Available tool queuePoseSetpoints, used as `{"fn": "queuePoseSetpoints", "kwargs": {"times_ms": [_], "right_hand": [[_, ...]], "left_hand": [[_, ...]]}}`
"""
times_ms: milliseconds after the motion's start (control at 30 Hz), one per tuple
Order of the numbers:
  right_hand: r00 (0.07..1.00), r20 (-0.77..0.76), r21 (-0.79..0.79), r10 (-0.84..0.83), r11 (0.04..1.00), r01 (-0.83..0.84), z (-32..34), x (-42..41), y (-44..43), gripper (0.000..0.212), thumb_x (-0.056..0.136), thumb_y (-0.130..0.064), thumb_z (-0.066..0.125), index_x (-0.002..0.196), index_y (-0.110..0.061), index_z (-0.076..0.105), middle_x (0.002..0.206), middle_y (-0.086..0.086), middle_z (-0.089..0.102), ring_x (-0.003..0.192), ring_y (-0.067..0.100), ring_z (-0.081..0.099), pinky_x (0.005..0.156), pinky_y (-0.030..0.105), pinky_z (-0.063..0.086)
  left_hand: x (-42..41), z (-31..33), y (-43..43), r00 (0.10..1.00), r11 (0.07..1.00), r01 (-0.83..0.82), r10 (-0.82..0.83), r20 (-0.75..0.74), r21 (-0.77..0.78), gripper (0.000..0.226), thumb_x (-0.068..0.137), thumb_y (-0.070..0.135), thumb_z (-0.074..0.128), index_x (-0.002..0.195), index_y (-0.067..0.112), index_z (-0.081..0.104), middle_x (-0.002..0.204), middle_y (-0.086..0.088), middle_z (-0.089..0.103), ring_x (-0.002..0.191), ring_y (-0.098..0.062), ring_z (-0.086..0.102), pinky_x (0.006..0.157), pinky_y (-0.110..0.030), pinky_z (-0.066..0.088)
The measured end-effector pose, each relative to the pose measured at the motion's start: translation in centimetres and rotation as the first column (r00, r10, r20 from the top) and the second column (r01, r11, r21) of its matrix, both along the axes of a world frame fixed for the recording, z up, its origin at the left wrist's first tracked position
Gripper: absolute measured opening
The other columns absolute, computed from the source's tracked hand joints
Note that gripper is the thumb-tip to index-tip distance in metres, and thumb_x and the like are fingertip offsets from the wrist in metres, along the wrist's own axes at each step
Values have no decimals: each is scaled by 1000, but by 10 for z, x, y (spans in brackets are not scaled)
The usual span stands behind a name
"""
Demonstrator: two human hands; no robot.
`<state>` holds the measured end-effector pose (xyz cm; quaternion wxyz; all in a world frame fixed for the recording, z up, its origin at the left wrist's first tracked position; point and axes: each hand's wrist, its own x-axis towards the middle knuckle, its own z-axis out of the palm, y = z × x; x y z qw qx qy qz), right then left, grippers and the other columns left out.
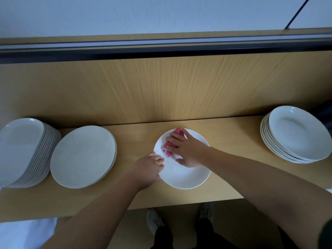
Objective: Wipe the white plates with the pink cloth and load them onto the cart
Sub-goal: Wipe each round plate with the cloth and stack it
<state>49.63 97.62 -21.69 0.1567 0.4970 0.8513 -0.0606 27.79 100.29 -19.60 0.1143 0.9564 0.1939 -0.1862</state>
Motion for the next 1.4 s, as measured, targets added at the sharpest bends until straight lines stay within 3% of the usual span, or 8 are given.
{"fn": "queuePoseSetpoints", "kwargs": {"times_ms": [100, 233, 400, 567, 900, 1033, 1233, 1400], "right_hand": [[1000, 12, 48, -6, 999, 5, -1, 4, -4, 48, 92, -47, 45, 136, -29, 51, 141, 4, 48, 137, 29, 35, 114, 53, 17], [997, -36, 116, -74, 990, 78, 1, 10, -4, 39, 85, -34, 69, 124, -30, 63, 124, 0, 61, 123, 27, 53, 104, 55, 39], [955, 12, -12, -298, 955, 298, 5, 20, -24, 47, 102, -33, 35, 149, -36, 30, 152, -3, 33, 146, 19, 19, 116, 54, 4], [911, 119, -87, -394, 910, 405, 15, 16, -49, 53, 101, -42, 24, 152, -33, 16, 149, 0, 32, 143, 25, 21, 116, 56, -4], [935, 62, -215, -349, 910, 354, 43, -11, -101, 60, 87, -48, 40, 140, -22, 32, 125, 3, 48, 114, 26, 44, 109, 43, 22], [948, 68, -271, -310, 909, 316, 44, -17, -112, 53, 83, -35, 51, 133, -24, 38, 116, 3, 48, 107, 25, 46, 103, 39, 27], [946, -90, -346, -312, 900, 264, 44, -9, -107, 35, 89, -13, 44, 110, -39, 55, 93, -10, 52, 91, 19, 51, 81, 34, 41], [885, -212, -339, -415, 880, 332, 64, 24, -103, 28, 88, -21, 44, 108, -30, 61, 100, -7, 59, 92, 19, 56, 81, 38, 49]], "left_hand": [[-2, 1, 0, 1000, 1000, 26, -26, 0, 15, 47, 102, 31, 34, 143, 10, 42, 156, -5, 30, 145, -16, 18, 118, -28, -2], [-3, -2, 1, 998, 997, 58, -58, 3, 52, 45, 102, 27, 32, 140, 7, 44, 152, -7, 36, 143, -18, 23, 119, -31, 2], [0, -10, 3, 994, 990, 106, -102, -49, 96, 41, 101, 28, 36, 133, 6, 50, 144, -8, 44, 138, -20, 30, 118, -34, 9], [0, -15, 5, 986, 979, 153, -142, -82, 137, 40, 101, 28, 39, 134, 7, 50, 143, -7, 46, 138, -20, 33, 118, -36, 12], [3, -17, 4, 984, 975, 149, -130, -125, 163, 40, 100, 20, 39, 138, 13, 46, 147, -4, 41, 139, -18, 30, 119, -36, 9], [3, -14, 3, 978, 971, 166, -140, -155, 171, 41, 100, 19, 40, 140, 14, 44, 148, -4, 41, 139, -17, 31, 119, -37, 9], [3, -17, 2, 984, 976, 124, -98, -148, 180, 39, 98, 22, 42, 136, 16, 49, 143, -2, 46, 135, -16, 36, 118, -36, 14], [10, -4, -6, 996, 997, -27, 33, -87, 73, 34, 91, 19, 46, 123, 16, 58, 128, 0, 53, 126, -19, 42, 116, -33, 25]]}}
